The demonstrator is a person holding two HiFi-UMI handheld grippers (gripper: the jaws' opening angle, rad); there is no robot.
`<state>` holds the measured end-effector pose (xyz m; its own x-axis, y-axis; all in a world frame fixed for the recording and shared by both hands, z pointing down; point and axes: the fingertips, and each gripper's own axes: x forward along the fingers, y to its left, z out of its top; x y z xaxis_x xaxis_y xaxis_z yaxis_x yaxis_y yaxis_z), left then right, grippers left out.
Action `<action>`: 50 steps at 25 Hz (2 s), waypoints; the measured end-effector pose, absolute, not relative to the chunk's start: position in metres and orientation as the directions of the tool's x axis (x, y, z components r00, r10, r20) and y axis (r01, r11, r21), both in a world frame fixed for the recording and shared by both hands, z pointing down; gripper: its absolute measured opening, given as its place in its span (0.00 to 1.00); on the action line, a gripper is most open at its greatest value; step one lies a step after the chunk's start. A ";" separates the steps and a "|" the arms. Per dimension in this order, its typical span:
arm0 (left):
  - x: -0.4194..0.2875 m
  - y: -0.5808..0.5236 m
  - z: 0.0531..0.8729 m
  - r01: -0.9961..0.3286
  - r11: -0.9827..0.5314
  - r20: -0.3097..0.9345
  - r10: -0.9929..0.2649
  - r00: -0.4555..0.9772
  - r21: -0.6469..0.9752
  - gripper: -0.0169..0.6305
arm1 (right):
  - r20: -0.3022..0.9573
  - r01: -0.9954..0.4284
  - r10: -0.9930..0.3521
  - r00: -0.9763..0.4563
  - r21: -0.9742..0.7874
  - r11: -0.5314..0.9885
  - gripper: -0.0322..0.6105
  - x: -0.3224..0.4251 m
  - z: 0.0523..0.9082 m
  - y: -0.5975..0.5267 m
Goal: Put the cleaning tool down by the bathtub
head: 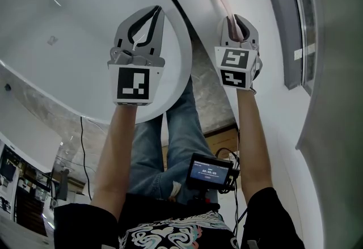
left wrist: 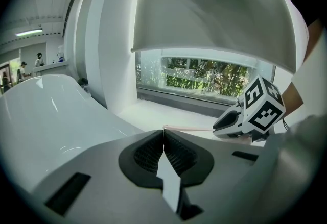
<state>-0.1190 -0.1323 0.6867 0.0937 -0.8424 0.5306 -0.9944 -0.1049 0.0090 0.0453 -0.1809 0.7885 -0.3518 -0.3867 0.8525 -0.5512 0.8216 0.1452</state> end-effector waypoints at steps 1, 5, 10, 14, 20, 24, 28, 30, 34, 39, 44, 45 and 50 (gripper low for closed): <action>-0.120 -0.132 0.686 -0.995 -0.104 0.531 -0.842 0.093 0.010 0.05 | 0.852 -0.552 -0.387 -0.352 0.145 0.821 0.16 0.046 0.787 -0.180; -0.120 -0.131 0.686 -0.995 -0.103 0.558 -0.825 0.095 0.018 0.05 | 0.849 -0.557 -0.390 -0.356 0.143 0.818 0.16 0.045 0.780 -0.182; -0.115 -0.135 0.680 -0.993 -0.114 0.522 -0.847 0.102 0.010 0.05 | 0.846 -0.575 -0.398 -0.356 0.137 0.806 0.16 0.050 0.777 -0.181; -0.115 -0.135 0.678 -0.993 -0.116 0.517 -0.850 0.103 0.008 0.05 | 0.847 -0.581 -0.385 -0.365 0.116 0.805 0.16 0.051 0.775 -0.177; -0.118 -0.135 0.669 -0.992 -0.127 0.506 -0.856 0.110 0.000 0.05 | 0.839 -0.601 -0.402 -0.367 0.116 0.791 0.16 0.049 0.762 -0.177; -0.120 -0.135 0.661 -0.992 -0.127 0.505 -0.856 0.110 0.000 0.05 | 0.837 -0.598 -0.413 -0.359 0.134 0.790 0.16 0.051 0.756 -0.179; -0.120 -0.128 0.660 -0.991 -0.130 0.545 -0.831 0.110 0.002 0.05 | 0.823 -0.611 -0.436 -0.365 0.141 0.779 0.16 0.051 0.748 -0.178; -0.119 -0.127 0.657 -0.992 -0.129 0.532 -0.840 0.110 0.000 0.05 | 0.816 -0.619 -0.440 -0.374 0.134 0.774 0.16 0.051 0.744 -0.176; -0.117 -0.120 0.651 -0.991 -0.133 0.530 -0.841 0.110 -0.004 0.05 | 0.802 -0.620 -0.449 -0.393 0.130 0.774 0.13 0.054 0.733 -0.171; -0.114 -0.115 0.636 -0.991 -0.130 0.507 -0.855 0.107 -0.011 0.05 | 0.777 -0.630 -0.464 -0.426 0.114 0.769 0.09 0.054 0.715 -0.167; -0.111 -0.111 0.615 -0.989 -0.142 0.451 -0.885 0.111 -0.034 0.05 | 0.734 -0.646 -0.478 -0.482 0.070 0.760 0.09 0.052 0.690 -0.160; -0.110 -0.110 0.610 -0.989 -0.144 0.444 -0.889 0.113 -0.037 0.05 | 0.724 -0.650 -0.483 -0.492 0.064 0.757 0.09 0.053 0.684 -0.159; -0.108 -0.097 0.584 -0.988 -0.149 0.453 -0.884 0.115 -0.039 0.05 | 0.712 -0.645 -0.488 -0.505 0.065 0.762 0.09 0.054 0.655 -0.146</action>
<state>-0.1081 -0.0973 0.5844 0.1153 -0.8842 0.4526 -0.9881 -0.1486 -0.0385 0.0541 -0.1460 0.6552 -0.5050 -0.4876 0.7122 -0.6445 0.7619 0.0646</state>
